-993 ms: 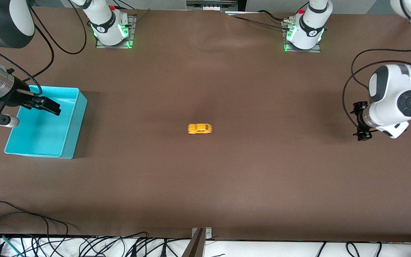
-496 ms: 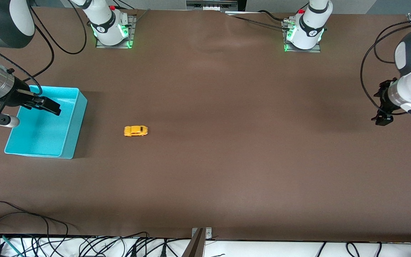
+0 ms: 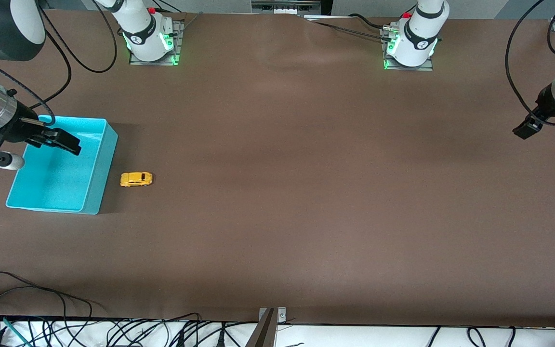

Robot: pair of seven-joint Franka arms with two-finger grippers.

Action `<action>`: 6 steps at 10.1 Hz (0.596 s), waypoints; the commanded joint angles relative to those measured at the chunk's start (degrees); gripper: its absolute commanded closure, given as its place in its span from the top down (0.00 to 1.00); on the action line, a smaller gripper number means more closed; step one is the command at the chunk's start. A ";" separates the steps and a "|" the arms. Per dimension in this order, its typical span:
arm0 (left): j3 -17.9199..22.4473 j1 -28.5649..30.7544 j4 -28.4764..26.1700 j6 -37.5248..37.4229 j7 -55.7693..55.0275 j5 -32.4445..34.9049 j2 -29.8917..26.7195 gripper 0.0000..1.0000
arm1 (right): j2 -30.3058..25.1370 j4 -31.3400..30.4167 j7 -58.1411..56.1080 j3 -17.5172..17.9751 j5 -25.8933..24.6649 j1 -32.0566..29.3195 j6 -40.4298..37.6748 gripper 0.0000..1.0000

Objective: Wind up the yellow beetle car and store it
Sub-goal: 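Open the left gripper, letting the car roll toward the cyan bin, then reach the right gripper down to the car beside the bin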

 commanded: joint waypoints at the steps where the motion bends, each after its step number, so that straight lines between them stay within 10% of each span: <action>1: -4.01 1.88 2.24 -4.19 10.83 -1.55 -1.32 1.00 | 4.19 0.31 -13.30 0.58 0.81 0.17 3.74 1.00; 6: -6.22 1.89 14.71 -13.86 26.50 -9.63 -2.29 1.00 | 12.28 -0.57 -49.07 0.67 2.64 0.26 12.43 1.00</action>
